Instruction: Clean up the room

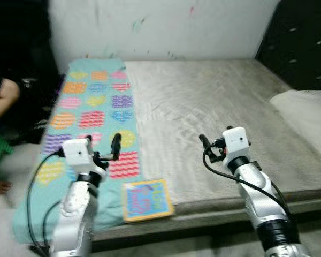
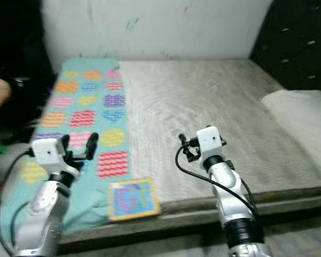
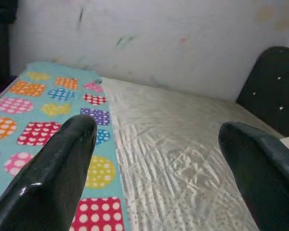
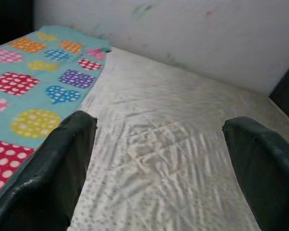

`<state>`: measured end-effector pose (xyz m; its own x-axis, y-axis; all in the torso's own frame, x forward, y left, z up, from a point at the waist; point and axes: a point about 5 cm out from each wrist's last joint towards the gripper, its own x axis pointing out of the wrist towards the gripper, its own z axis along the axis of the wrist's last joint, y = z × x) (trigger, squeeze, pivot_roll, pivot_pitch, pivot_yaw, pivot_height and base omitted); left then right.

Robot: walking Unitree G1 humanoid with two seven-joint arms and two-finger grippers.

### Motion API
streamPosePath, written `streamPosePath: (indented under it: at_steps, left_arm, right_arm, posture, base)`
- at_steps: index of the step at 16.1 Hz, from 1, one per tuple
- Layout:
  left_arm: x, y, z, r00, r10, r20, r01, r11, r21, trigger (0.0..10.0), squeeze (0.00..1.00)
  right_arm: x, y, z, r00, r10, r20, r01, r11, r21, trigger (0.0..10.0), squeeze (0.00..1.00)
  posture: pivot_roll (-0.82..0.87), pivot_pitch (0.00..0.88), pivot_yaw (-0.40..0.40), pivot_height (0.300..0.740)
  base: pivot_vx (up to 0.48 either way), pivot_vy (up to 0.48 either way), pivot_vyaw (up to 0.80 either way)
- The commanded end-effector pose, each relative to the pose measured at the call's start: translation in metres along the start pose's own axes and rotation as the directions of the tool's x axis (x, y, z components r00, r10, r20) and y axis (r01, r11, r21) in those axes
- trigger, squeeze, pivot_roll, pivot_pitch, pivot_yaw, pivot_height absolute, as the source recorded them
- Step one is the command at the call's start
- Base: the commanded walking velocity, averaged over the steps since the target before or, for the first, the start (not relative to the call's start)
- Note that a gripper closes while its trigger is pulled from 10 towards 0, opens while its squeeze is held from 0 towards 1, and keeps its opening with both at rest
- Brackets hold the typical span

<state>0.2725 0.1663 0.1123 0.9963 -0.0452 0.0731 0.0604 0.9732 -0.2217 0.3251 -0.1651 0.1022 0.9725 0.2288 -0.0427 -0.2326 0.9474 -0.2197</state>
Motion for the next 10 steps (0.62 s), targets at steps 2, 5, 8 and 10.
streamPosePath:
  at_steps: [2, 5, 8, 10]
  left_arm:
    - [0.0002, 0.0053, 0.0038, 1.0, 0.014, 0.006, -0.014, 1.0, 0.01, 10.0, 0.0]
    - [0.0014, 0.0051, 0.0044, 1.0, 0.015, 0.009, -0.015, 1.0, 0.011, 10.0, 0.0]
    - [0.0016, 0.004, 0.0054, 1.0, 0.017, 0.018, -0.017, 1.0, 0.003, 10.0, 0.0]
    - [0.0014, 0.0018, 0.0071, 0.999, -0.007, 0.034, 0.007, 1.0, -0.005, 10.0, 0.0]
  right_arm:
    - [0.0035, 0.0038, 0.0049, 1.0, 0.006, 0.017, -0.006, 1.0, 0.006, 10.0, 0.0]
    - [0.0066, 0.0051, 0.0085, 0.999, 0.012, 0.029, -0.012, 1.0, 0.003, 10.0, 0.0]
    - [0.008, 0.0049, 0.0098, 0.999, 0.015, 0.032, -0.015, 1.0, 0.001, 10.0, 0.0]
    - [0.0075, 0.0055, 0.0086, 0.999, 0.018, 0.028, -0.018, 1.0, -0.001, 10.0, 0.0]
  posture:
    - [-0.05, 0.0, -0.031, 0.74]
    - [-0.06, 0.0, -0.028, 0.74]
    - [-0.06, 0.0, -0.031, 0.74]
    - [-0.06, 0.0, -0.032, 0.74]
  base:
    - [0.0, 0.0, 0.0]
    - [0.0, 0.0, 0.0]
    - [0.0, 0.0, 0.0]
    - [0.0, 0.0, 0.0]
